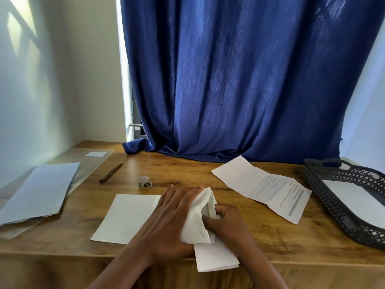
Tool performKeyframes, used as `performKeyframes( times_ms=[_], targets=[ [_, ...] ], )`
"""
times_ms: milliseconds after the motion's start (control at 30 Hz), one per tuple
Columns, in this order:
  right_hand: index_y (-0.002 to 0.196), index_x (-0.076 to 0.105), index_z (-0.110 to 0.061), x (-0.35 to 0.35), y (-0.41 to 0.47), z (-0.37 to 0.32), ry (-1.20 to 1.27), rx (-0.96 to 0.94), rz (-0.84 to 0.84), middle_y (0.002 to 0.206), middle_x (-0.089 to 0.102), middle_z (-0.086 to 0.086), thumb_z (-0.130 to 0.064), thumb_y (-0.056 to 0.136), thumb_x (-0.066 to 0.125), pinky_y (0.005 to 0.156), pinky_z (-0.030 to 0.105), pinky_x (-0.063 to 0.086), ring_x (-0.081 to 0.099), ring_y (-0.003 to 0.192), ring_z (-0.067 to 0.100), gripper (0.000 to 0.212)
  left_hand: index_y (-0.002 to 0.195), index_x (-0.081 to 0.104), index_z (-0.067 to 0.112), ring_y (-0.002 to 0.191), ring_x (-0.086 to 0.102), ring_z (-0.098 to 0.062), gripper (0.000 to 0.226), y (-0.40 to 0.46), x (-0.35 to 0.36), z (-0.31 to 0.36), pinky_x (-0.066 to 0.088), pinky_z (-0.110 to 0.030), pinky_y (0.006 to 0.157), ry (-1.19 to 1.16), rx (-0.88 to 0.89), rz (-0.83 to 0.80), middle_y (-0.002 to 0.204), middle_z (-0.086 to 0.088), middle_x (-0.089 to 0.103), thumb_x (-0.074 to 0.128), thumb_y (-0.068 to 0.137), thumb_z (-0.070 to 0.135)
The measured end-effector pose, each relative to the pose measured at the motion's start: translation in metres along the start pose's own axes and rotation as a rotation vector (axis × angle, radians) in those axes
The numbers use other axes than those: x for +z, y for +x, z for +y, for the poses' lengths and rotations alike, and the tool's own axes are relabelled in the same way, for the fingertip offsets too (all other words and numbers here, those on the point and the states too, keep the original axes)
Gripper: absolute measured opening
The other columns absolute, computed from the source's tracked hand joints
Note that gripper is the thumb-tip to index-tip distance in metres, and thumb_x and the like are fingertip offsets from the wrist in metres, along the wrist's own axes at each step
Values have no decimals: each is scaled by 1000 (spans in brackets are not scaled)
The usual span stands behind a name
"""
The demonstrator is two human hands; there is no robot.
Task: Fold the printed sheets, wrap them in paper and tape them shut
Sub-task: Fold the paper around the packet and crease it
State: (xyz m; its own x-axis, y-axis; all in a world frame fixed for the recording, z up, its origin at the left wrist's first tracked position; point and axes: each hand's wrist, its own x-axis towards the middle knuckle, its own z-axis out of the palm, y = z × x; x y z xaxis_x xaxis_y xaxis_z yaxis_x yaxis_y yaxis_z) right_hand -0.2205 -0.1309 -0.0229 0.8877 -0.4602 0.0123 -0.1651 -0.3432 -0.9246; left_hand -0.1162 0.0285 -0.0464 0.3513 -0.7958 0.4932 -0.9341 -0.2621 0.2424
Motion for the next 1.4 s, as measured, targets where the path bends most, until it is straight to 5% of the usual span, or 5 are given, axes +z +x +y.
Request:
performKeyframes(
  times_ms=[233, 400, 633, 1167, 1400],
  targets=[
    [103, 75, -43, -30, -14, 1, 5, -4, 39, 109, 73, -21, -43, 93, 63, 83, 26, 57, 70, 92, 4, 16, 153, -2, 52, 133, 18, 7, 117, -1, 2, -5, 17, -14, 112, -38, -82, 74, 151, 23, 25, 72, 67, 81],
    [143, 7, -63, -75, -26, -1, -205, -49, 38, 121, 55, -26, -30, 94, 68, 95, 33, 53, 70, 101, 7, 86, 154, 3, 50, 134, 26, 0, 114, 0, 5, -10, 30, -26, 113, -51, -94, 110, 152, 20, 28, 68, 67, 85],
    [113, 67, -37, -114, -41, -18, -324, -38, -45, 97, 74, -28, -46, 88, 67, 67, 19, 58, 75, 83, 4, 27, 156, 14, 37, 133, 20, 2, 113, 0, 5, -10, 31, -37, 114, 5, -53, 174, 152, 13, 32, 72, 68, 79],
    [104, 70, -34, -96, -12, -44, -747, -30, -375, 103, 71, -15, -56, 90, 65, 79, 22, 57, 70, 91, 4, 27, 155, 19, 35, 138, 31, -10, 110, 0, 6, -8, 34, -52, 120, 42, -20, 172, 151, 8, 36, 73, 69, 76],
    [107, 56, -40, -59, 4, -68, -934, -130, -204, 113, 63, -17, -58, 78, 76, 80, 23, 54, 61, 94, 6, 40, 154, 14, 37, 140, 29, -10, 111, 0, 6, -8, 22, -45, 125, 58, -34, 134, 151, 10, 32, 71, 68, 77]
  ],
)
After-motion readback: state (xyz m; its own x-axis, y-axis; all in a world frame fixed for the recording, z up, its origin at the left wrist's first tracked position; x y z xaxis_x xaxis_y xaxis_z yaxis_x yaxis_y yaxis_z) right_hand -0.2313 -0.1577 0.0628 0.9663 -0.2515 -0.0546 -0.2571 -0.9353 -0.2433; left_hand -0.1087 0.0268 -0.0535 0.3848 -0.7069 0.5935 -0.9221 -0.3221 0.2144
